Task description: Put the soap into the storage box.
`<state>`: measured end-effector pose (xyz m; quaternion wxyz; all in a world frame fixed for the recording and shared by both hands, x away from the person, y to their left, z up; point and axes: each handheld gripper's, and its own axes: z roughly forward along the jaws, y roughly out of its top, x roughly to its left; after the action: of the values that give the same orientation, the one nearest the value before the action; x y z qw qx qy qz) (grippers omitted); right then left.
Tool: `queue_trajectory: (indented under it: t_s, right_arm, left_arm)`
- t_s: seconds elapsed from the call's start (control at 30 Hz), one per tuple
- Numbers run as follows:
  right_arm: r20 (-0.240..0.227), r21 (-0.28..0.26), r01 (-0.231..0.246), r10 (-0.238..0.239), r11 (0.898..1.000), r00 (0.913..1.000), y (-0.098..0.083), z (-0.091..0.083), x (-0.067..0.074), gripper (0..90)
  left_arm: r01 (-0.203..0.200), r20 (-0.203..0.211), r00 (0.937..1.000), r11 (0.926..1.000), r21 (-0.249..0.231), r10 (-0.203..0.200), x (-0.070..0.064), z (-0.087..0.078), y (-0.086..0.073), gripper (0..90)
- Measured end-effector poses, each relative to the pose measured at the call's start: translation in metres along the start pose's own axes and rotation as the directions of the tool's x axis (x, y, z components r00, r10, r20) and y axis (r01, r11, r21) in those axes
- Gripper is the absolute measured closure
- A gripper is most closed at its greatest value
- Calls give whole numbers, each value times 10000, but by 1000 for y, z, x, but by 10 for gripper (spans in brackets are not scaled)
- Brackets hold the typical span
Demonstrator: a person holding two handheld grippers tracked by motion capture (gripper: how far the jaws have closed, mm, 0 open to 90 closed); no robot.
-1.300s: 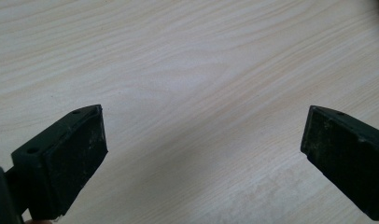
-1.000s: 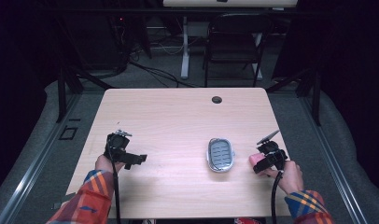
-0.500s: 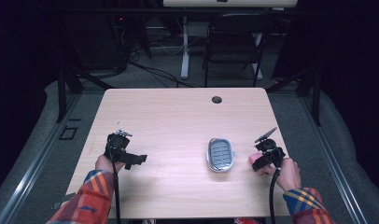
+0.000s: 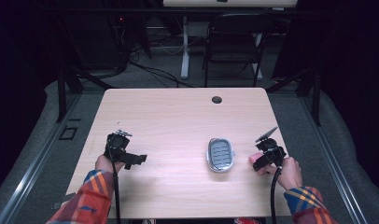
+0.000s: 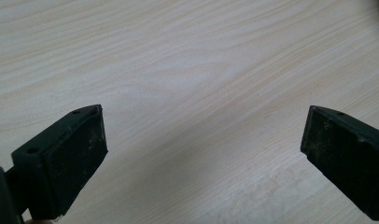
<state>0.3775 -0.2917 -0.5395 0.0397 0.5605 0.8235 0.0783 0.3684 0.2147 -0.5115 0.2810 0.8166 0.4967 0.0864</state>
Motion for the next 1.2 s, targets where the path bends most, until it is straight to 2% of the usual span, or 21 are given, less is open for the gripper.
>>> queue_trajectory:
  t_s: [0.27, 0.43, 0.47, 0.5, 0.57, 0.63, 0.67, 0.8, 0.83, 0.87, 1.07, 1.13, 1.2]
  right_arm:
    - [-269, -93, -76, 73, 9999, 9996, -1, -6, -5, 371]
    - [-207, -162, -106, 103, 9998, 9997, -2, -12, -8, 371]
    - [-473, -139, -136, 130, 9998, 9988, -1, -13, -8, 371]
    - [-238, -185, -125, 121, 9998, 9996, -1, -13, -9, 371]
    - [-298, -159, -115, 110, 9998, 9995, -1, -14, -9, 371]
    - [-261, -372, -234, 225, 9990, 9994, -1, -14, -8, 371]
    - [-259, -125, 15, -18, 9999, 9997, 1, -16, -10, 371]
    - [-289, -185, 116, -121, 9998, 9995, 3, -19, -10, 371]
    - [-317, -342, -53, 42, 9994, 9995, 4, -19, -8, 371]
    - [-293, -150, 161, -166, 9998, 9994, 5, -21, -9, 371]
    - [-265, -56, 337, -339, 9994, 9991, 9, -23, -7, 371]
    - [-267, -294, 188, -196, 9994, 9995, 10, -24, -4, 372]
    - [-260, -104, 445, -448, 9990, 9987, 12, -28, -5, 372]
  left_arm:
    - [3, 4, 10000, 10000, 5, -3, 0, 0, 0, 2]
    - [9, 12, 10000, 10000, 5, -9, 0, 0, 0, 2]
    - [8, 8, 10000, 10000, 4, -8, 0, 0, 0, 2]
    - [13, 8, 10000, 10000, 11, -13, 0, 0, 0, 2]
    - [9, 13, 10000, 10000, 21, -9, 0, 0, 0, 2]
    - [8, 30, 10000, 10000, 19, -8, 0, 0, 0, 2]
    - [7, 38, 10000, 10000, 16, -7, 0, 1, 0, 2]
    - [-1, 61, 10000, 10000, 12, 1, 0, 1, 0, 2]
    - [8, 60, 10000, 10000, 1, -8, 0, 0, 0, 3]
    - [0, 58, 10000, 10000, 4, 0, 0, 0, 0, 2]
    - [-34, 65, 10000, 10000, 15, 33, 0, 0, 0, 2]
    - [-35, 68, 10000, 10000, 17, 35, 0, 0, 0, 2]
    - [-12, 68, 10000, 10000, 7, 12, 0, 0, 0, 2]
